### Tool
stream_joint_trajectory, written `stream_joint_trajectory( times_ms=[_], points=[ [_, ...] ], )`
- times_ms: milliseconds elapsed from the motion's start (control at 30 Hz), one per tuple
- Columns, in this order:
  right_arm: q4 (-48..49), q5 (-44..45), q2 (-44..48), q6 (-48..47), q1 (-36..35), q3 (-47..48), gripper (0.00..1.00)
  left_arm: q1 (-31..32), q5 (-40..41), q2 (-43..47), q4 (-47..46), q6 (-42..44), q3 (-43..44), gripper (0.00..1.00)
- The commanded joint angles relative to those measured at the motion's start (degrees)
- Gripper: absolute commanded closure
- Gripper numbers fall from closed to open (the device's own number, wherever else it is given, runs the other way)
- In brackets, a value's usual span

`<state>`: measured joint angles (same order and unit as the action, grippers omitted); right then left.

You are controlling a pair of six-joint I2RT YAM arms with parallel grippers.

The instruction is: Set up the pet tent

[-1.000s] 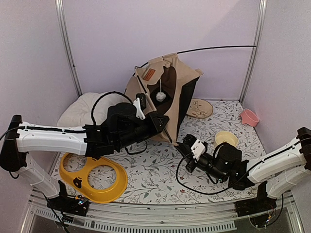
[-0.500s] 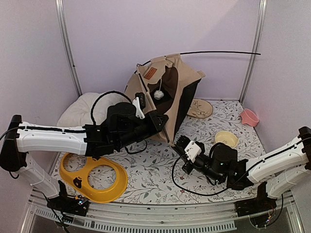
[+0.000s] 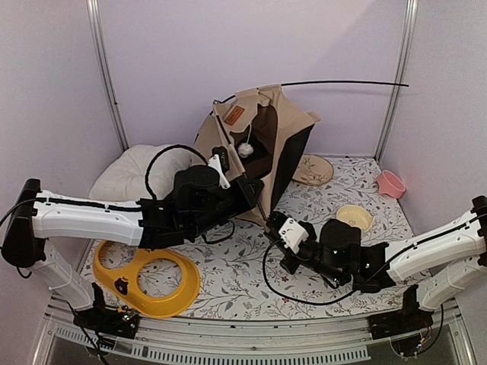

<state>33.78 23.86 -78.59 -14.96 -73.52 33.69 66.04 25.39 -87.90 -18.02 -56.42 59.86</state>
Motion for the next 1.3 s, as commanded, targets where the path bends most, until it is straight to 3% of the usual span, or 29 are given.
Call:
stream_joint_trajectory(
  times_ms=[0,467,767,967,1267],
  points=[
    [0.0,-2.2,4.0,3.4,-0.7,4.7,1.0,1.8,2.3,-2.1,0.0,2.8,0.1,1.0],
    [-6.6,-3.9,9.7,7.1,0.6,5.6,1.0,1.9,4.7,-1.7,1.2,3.7,-2.3,1.0],
    [-12.9,-5.8,5.0,6.6,-2.8,9.6,1.0,1.2,5.2,-2.5,-0.6,3.4,-1.1,1.0],
    [-17.6,-2.2,2.4,9.4,-2.0,11.8,1.0,1.0,3.4,-1.0,-3.9,1.9,-2.2,1.0],
    [-17.7,-4.9,6.5,11.3,-1.1,13.9,1.0,1.2,4.7,-3.6,-0.8,3.1,-2.6,1.0]
  ],
)
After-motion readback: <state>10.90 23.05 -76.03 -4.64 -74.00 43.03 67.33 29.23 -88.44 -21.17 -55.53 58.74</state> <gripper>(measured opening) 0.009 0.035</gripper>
